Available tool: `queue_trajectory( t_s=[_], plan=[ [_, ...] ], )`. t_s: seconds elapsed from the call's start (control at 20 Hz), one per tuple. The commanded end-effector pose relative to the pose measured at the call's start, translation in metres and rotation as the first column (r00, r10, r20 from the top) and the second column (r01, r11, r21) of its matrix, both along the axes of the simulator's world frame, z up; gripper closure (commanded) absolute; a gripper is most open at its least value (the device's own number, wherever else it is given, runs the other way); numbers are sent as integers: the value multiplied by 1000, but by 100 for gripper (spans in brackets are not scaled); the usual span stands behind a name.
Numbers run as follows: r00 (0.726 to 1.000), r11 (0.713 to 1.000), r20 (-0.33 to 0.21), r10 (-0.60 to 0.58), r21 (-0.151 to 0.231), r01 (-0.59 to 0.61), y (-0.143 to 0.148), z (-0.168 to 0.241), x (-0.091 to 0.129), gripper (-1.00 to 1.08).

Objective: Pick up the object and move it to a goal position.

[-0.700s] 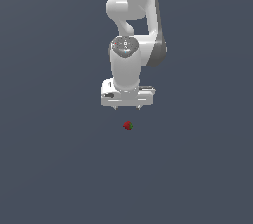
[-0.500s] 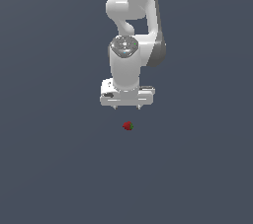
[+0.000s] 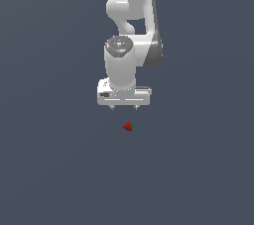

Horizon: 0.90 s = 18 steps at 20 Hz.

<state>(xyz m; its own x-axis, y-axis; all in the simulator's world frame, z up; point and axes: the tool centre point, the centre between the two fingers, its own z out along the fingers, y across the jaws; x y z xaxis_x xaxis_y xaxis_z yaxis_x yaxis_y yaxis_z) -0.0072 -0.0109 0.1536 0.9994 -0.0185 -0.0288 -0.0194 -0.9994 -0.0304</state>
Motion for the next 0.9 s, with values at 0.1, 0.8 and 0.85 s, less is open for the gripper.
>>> queue_trajectory(
  t_s=[0.1, 0.8, 0.85],
  plan=[
    [1000, 1000, 1, 18, -1, -18, 1, -2, 1, -92],
    [961, 961, 10, 278, -16, -278, 6, -29, 10, -92],
    [952, 952, 11, 307, -17, -307, 7, -32, 11, -92]
  ],
)
